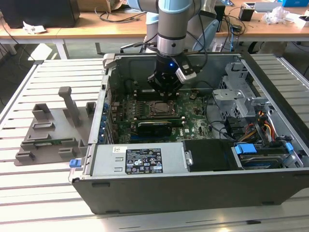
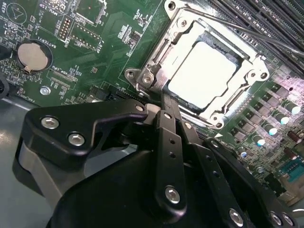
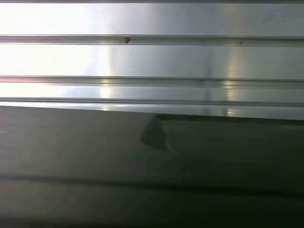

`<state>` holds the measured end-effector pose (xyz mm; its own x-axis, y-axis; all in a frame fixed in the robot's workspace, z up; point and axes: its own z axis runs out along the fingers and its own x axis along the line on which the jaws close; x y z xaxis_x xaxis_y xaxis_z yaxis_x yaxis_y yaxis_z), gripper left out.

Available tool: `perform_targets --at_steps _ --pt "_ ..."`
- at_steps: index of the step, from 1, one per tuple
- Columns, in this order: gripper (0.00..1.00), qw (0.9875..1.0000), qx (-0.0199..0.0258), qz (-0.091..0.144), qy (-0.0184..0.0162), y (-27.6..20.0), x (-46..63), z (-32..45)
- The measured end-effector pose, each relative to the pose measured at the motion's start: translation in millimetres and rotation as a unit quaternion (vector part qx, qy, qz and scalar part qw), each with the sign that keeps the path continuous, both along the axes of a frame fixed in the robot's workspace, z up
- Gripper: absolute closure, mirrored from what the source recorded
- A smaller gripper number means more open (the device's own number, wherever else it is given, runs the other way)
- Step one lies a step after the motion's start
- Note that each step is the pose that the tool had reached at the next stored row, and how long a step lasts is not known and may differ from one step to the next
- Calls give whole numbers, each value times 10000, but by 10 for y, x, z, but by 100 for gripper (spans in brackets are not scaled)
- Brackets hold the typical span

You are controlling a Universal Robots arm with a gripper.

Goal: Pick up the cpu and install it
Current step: 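Install the first cpu locking lever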

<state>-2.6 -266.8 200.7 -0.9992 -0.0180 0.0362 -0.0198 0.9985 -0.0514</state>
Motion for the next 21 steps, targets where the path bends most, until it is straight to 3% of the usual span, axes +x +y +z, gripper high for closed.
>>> perform_targets --at_steps 2,5,6,7,8,11,13,15,19,21 --pt "89 10000 8 1 -1 1 1 -5" --pt "89 10000 90 2 -1 -5 -1 -3" --pt "89 9999 146 1 2 -9 -2 -4" --pt "89 9997 231 1 0 -21 1 -9" --pt "89 9996 268 1 -1 -36 1 -11" --pt "89 9996 280 1 -5 -81 3 -13" --pt "89 9996 298 1 -3 -158 2 -6" --pt "89 9995 319 1 -3 -164 2 12" --pt "89 9993 363 0 -3 -164 2 177" --pt "89 9993 363 1 -3 -163 2 330"
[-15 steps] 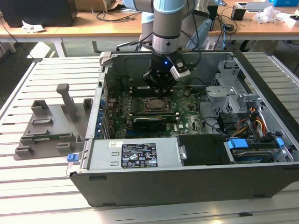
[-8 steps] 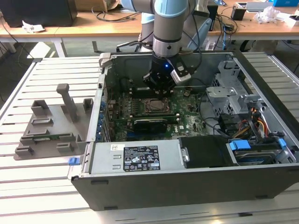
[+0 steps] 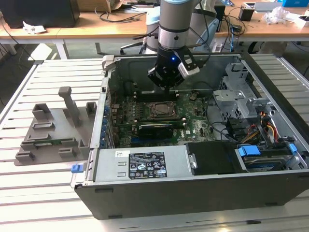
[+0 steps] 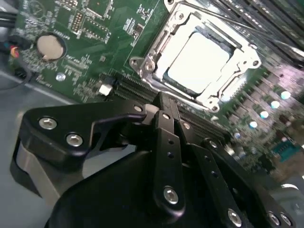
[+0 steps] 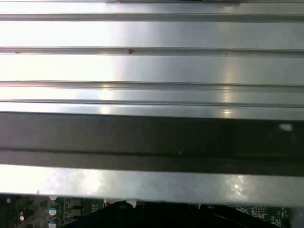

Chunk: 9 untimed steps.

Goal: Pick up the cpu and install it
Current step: 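Install the first cpu locking lever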

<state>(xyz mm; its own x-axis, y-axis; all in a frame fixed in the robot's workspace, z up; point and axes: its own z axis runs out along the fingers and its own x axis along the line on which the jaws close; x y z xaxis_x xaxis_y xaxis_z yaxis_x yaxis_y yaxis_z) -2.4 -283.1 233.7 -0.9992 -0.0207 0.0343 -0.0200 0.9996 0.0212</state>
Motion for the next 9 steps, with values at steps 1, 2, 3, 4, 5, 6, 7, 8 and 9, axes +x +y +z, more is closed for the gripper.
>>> perform_targets --at_steps 1,2,3,4,5,6,7,8,9 --pt "89 10000 0 1 0 -2 0 37" --pt "89 10000 0 2 0 -11 1 46" --pt "89 10000 -1 1 0 -30 0 53" --pt "89 10000 -4 0 0 -48 0 55" --pt "89 10000 -7 0 0 -75 0 55" --pt "89 10000 -10 0 0 -102 0 56" --pt "89 10000 -11 1 0 -141 0 56" --pt "89 10000 -12 1 0 -167 0 56" --pt "89 10000 -12 0 0 -203 0 55"
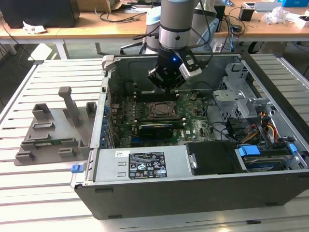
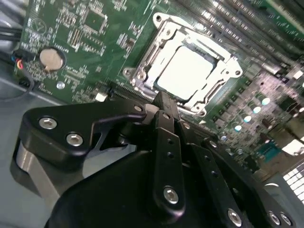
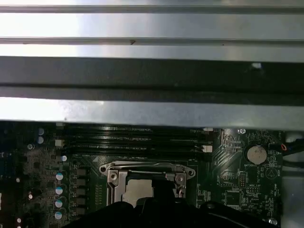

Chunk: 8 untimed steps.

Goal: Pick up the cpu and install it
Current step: 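Install the first cpu locking lever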

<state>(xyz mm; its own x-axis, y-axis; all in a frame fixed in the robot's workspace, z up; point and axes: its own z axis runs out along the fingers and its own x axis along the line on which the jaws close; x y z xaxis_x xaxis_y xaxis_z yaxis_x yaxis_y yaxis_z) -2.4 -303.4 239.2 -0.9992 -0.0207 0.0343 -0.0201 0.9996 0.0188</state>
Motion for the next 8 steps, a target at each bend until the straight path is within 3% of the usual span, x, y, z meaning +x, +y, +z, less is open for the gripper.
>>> perform_targets --at_steps 4,8 --pt "89 10000 -2 0 1 -50 -1 39" --pt "89 10000 -1 -1 0 -51 0 272"
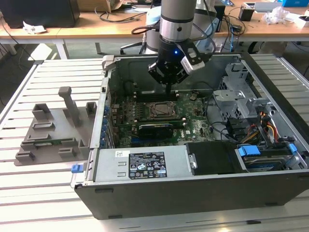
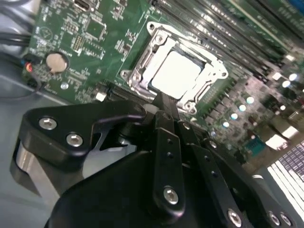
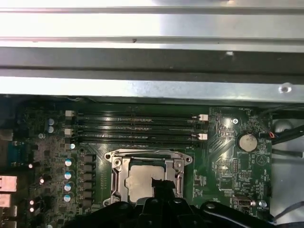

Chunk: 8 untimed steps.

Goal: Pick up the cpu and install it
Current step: 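Install the first cpu locking lever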

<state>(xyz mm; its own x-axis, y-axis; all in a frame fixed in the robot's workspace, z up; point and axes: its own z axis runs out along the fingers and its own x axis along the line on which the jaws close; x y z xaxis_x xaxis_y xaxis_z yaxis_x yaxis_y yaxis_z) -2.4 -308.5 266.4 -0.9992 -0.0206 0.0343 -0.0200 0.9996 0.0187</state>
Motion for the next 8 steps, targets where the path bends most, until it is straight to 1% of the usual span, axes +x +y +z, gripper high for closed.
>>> perform_targets --at_steps 1,2,3,4,8 --pt "89 10000 0 0 0 0 0 47" --pt "89 10000 0 0 0 0 0 116" --pt "89 10000 0 1 0 0 0 221" --pt "89 10000 1 1 0 0 0 244" --pt "89 10000 0 1 0 0 0 246"
